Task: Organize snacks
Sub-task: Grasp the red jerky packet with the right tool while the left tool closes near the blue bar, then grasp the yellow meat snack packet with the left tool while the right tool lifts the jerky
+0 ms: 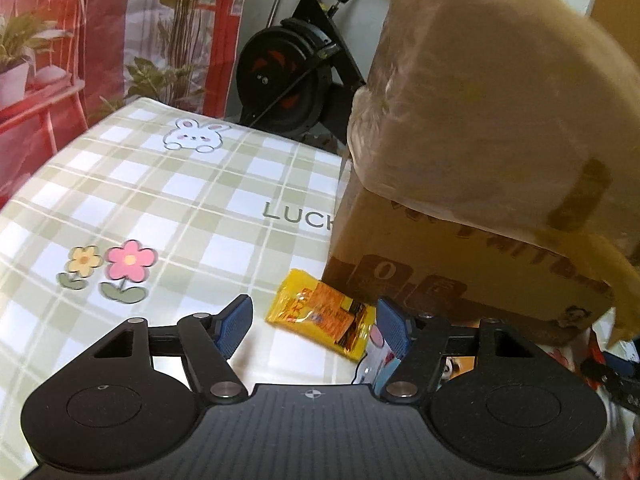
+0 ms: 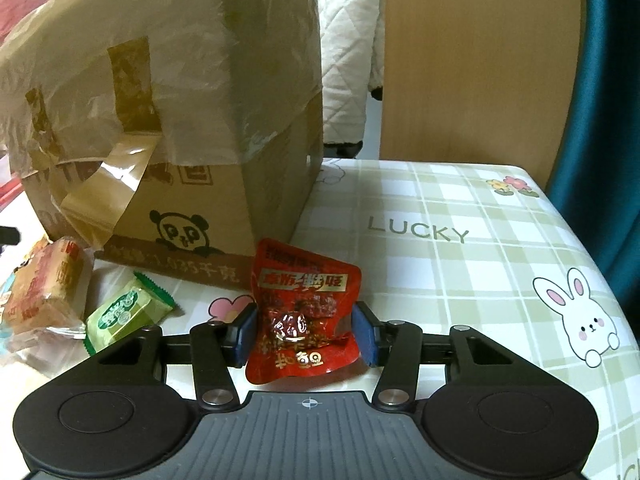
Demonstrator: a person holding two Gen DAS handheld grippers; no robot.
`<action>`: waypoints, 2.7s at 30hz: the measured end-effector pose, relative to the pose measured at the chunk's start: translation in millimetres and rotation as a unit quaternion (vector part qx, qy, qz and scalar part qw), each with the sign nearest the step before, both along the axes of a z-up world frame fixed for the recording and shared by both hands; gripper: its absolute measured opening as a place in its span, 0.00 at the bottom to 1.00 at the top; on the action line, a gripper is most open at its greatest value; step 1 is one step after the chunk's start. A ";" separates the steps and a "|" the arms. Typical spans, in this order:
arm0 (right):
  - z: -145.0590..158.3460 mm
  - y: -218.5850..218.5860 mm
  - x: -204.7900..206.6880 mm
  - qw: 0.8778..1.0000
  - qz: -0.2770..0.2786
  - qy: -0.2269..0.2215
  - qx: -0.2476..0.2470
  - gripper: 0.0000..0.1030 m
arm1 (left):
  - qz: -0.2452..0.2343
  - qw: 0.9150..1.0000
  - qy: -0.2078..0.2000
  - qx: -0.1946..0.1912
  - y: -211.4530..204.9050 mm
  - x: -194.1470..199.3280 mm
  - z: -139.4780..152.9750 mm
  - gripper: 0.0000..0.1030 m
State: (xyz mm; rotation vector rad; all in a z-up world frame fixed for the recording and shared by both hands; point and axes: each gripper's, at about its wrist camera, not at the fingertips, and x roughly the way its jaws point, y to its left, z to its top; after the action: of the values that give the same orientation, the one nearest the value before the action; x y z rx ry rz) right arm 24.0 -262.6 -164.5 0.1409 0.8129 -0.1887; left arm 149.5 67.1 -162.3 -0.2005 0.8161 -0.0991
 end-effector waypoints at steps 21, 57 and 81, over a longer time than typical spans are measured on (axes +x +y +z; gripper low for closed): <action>-7.8 -2.7 4.6 1.000 -0.001 0.000 0.015 0.45 | 0.002 0.998 0.028 0.048 28.9 -14.6 -10.8 0.70; -4.9 2.5 0.5 1.000 -0.004 -0.004 0.026 0.45 | -0.005 1.000 0.016 0.026 18.7 -0.6 -1.5 0.75; 32.2 12.2 -18.6 0.999 -0.010 -0.048 0.012 0.45 | 0.026 0.998 -0.026 0.059 16.2 -29.5 20.0 0.32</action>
State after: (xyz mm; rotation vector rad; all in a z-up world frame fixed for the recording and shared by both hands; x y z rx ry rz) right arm 5.3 -250.4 -132.3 0.1788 0.7183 -0.1893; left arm 120.0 83.3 -142.3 -0.1079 0.7614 -0.0073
